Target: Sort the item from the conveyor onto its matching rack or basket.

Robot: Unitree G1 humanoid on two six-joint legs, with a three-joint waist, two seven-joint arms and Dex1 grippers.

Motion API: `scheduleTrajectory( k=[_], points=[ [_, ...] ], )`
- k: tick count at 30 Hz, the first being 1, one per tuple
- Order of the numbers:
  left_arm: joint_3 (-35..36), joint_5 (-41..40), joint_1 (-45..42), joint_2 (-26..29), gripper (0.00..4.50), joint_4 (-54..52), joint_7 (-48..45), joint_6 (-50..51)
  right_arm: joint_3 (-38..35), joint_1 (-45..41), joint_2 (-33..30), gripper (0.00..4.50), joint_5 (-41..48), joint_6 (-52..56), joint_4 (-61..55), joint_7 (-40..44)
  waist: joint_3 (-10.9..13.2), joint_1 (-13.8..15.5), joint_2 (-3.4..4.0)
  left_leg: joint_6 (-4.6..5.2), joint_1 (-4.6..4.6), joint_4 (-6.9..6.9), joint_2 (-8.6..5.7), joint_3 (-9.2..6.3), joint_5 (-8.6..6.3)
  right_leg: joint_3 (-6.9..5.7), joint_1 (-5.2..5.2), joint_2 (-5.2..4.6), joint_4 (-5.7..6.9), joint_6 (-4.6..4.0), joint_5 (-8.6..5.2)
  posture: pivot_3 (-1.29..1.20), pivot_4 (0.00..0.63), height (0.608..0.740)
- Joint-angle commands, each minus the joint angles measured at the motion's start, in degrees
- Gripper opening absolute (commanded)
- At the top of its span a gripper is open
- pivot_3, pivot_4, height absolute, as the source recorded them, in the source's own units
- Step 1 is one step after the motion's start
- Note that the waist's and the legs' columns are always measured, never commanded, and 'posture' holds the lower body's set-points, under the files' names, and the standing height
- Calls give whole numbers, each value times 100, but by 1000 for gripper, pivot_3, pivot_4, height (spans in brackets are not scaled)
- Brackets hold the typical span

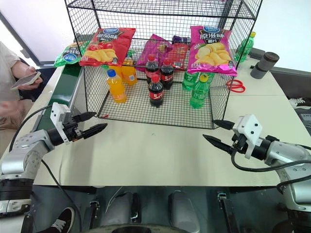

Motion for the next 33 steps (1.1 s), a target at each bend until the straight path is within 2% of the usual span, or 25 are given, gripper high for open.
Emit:
scheduleTrajectory(
  k=[1,9,17,21,25,29,32,33],
  points=[
    [136,46,-165,-70,4500,53,29,-433,23,-173,-45,3015,-3,-77,35,17,0,1,0,0,0,0,0,0,0,0,0,0,0,0,0,0,150,740],
    [306,51,-7,-109,4500,-26,335,-531,443,-711,100,3015,-58,-120,208,-2,0,-18,0,0,0,1,1,0,0,0,-1,1,0,0,0,0,150,740],
    [478,-74,242,-32,4500,-367,539,-353,930,-997,291,3015,677,588,-170,262,0,6,0,0,-2,2,1,-1,0,0,0,-4,0,0,0,0,150,740],
    [727,-367,267,-24,4500,-507,771,86,1224,-1123,321,3015,773,776,-295,386,0,-5,0,0,-1,1,4,-6,0,0,0,-1,0,0,0,0,150,740],
    [1207,-788,149,-65,4500,-624,1468,824,1511,-1509,565,3015,493,641,55,241,0,-28,-1,0,1,2,5,-7,0,0,0,0,5,0,1,0,150,740],
    [1514,-936,343,-66,4500,-906,1888,1210,1580,-1727,759,3015,761,900,190,324,0,-9,-1,0,-1,1,4,-6,0,0,-2,-1,2,0,0,0,150,740],
    [1797,-1200,445,-138,4500,-1200,2269,1587,1560,-1968,910,3872,989,1064,359,413,0,-6,-1,0,-3,1,4,-5,0,0,-2,-2,0,0,0,0,150,740],
    [1879,-1293,471,-163,4500,-1294,2364,1669,1592,-2010,916,4368,989,1076,394,469,0,-5,-1,0,-3,1,4,-5,0,0,-3,-3,1,0,0,0,150,740]
  ],
)
